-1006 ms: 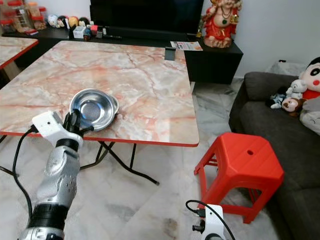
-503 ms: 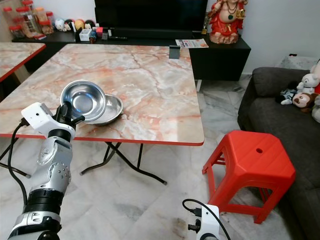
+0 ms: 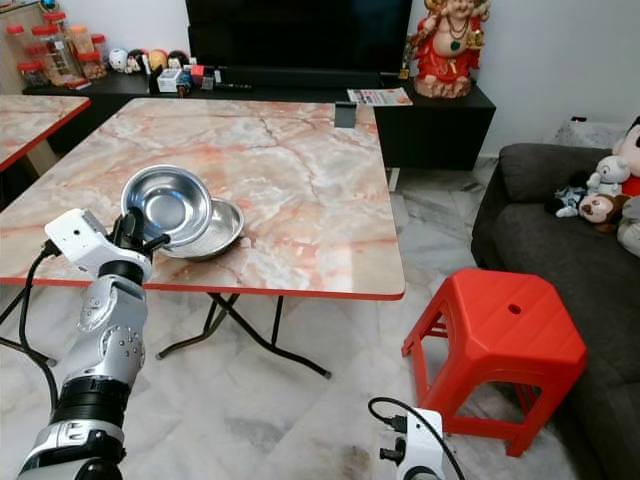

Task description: Setting the table

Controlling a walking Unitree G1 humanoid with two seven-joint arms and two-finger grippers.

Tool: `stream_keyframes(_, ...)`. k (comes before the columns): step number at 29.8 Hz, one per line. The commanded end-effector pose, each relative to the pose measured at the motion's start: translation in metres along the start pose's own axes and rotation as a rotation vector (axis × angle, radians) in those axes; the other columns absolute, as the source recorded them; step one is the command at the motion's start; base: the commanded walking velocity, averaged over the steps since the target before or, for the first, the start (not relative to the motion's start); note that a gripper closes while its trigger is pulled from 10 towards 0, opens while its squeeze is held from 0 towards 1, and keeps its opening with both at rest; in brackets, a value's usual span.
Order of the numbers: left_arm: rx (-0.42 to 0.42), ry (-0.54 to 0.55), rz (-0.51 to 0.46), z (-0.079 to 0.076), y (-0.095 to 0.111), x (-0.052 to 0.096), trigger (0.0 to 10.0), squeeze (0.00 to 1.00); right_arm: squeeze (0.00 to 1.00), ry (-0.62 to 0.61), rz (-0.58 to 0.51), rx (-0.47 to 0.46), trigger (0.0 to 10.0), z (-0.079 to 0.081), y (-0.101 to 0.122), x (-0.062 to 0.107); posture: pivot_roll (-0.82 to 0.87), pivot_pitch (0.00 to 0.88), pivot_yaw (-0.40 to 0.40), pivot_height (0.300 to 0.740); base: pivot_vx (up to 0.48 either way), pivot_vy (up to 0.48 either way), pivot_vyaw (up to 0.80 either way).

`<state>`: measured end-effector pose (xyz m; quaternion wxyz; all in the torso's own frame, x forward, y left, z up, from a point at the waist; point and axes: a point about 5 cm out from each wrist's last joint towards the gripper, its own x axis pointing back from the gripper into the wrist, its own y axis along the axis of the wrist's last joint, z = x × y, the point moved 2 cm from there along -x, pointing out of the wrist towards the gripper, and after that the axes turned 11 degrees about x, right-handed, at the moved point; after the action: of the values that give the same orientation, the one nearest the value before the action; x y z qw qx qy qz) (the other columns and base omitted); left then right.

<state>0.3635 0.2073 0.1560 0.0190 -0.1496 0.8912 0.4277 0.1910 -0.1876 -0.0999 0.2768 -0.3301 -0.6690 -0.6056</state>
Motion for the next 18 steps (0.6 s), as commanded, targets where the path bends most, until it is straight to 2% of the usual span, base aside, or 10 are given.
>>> stream_keyframes(1, -0.001, -0.017, -0.032, -0.0086, 0.0065, -0.0053, 10.0, 0.0, 0.0, -0.008, -0.01, 0.004, 10.0, -0.002, 0.0038, -0.0008, 0.03, 0.0, -0.016, 0.74, 0.296, 0.0, 0.0)
stream_keyframes(18, -0.001, -0.015, -0.045, -0.0098, 0.0074, -0.0072, 10.0, 0.0, 0.0, -0.011, -0.004, 0.001, 10.0, -0.0035, 0.0036, -0.001, 0.02, 0.0, -0.019, 0.74, 0.303, 0.0, 0.0)
